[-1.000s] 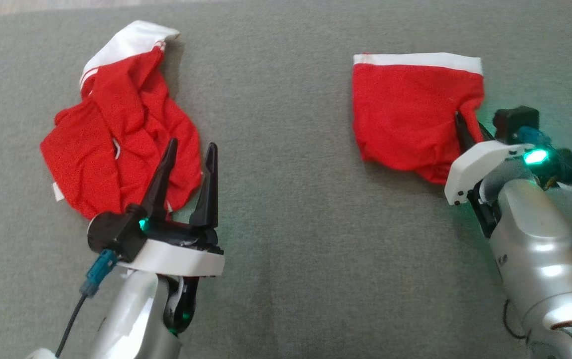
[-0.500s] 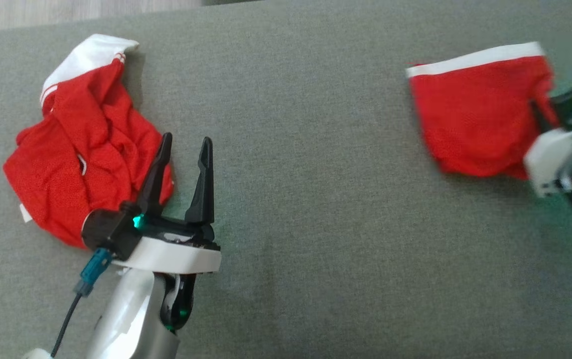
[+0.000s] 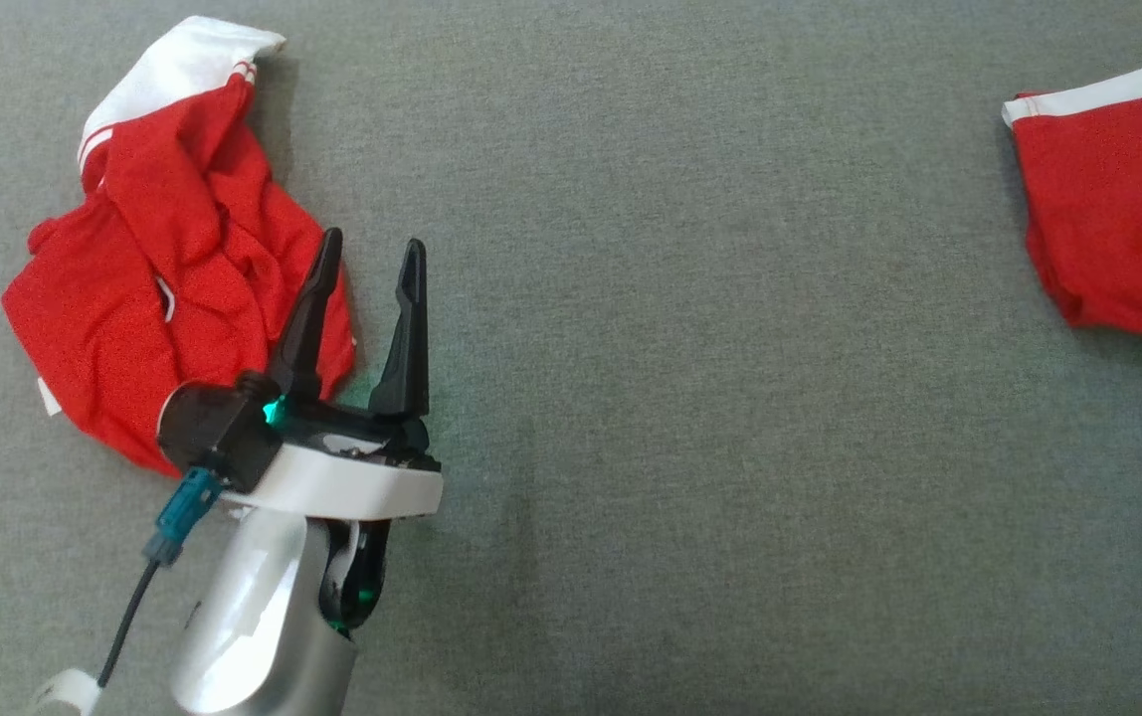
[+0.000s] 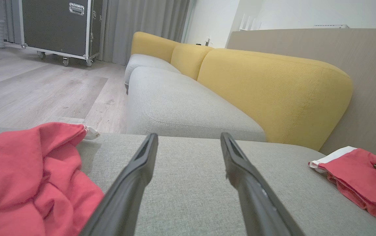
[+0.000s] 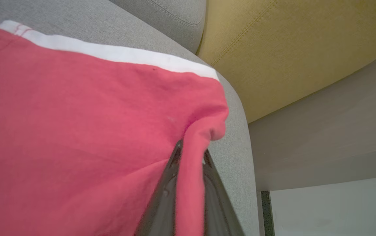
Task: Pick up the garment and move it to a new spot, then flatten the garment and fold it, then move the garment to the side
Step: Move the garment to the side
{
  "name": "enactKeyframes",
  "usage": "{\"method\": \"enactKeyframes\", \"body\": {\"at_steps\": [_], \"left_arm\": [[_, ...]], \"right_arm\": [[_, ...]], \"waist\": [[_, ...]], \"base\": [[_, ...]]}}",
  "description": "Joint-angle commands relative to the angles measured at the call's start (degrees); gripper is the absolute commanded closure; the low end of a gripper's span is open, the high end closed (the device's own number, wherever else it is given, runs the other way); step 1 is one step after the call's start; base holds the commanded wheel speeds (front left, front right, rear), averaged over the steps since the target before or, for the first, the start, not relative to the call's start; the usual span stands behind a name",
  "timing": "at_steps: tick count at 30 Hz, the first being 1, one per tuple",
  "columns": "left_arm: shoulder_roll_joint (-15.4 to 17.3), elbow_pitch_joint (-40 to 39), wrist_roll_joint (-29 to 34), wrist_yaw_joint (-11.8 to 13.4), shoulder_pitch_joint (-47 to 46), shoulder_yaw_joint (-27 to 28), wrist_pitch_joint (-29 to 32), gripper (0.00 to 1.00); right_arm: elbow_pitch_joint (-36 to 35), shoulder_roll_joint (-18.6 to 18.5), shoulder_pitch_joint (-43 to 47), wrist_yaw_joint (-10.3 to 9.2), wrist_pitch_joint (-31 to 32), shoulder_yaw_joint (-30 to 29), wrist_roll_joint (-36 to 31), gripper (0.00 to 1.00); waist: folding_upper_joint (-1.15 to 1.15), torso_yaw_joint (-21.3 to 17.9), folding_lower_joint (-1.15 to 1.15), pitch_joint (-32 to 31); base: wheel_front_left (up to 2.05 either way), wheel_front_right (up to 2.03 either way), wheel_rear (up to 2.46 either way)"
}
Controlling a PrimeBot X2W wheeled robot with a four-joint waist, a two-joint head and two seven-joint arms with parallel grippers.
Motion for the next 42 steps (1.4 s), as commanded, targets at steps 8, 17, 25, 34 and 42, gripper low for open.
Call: {"method": "enactKeyframes", "body": {"at_steps": [8,17,25,34,42], "left_arm": [[0.42,-1.4,0.44,0.09,-2.03,1.68,-0.29,0.0],[0.42,-1.03,0.21,0.09,-0.66,3.14,-0.29,0.0],[0.42,-1.78,0.41,0.09,2.3,5.71,-0.29,0.0],[0.42,-3.07,0.84,0.09,7.63,9.37,-0.29,0.0],[0.42,-4.03,1.02,0.09,12.42,10.09,-0.29,0.0]], "right_arm": [[-1.93,-1.33,0.0,-0.05,0.41,-4.0,-2.41,1.0],[-3.84,2.2,0.67,-0.05,-0.11,-11.22,-3.32,0.0],[-6.54,9.81,1.1,-0.05,-3.2,-13.5,-0.76,0.0],[-23.82,22.85,6.68,-0.05,-4.7,-11.61,10.02,0.0],[-43.43,28.61,22.01,-0.05,-4.72,-12.13,18.14,0.0]], "waist": [[0.0,0.2,0.0,0.44],[0.0,-1.36,0.0,-4.31],[0.0,-2.93,0.0,-9.81],[0.0,-4.38,0.0,-16.03],[0.0,-4.1,0.0,-18.76]], "base": [[0.0,0.0,0.0],[0.0,0.0,0.0],[0.0,0.0,0.0],[0.0,0.0,0.0],[0.0,0.0,0.0]]}}
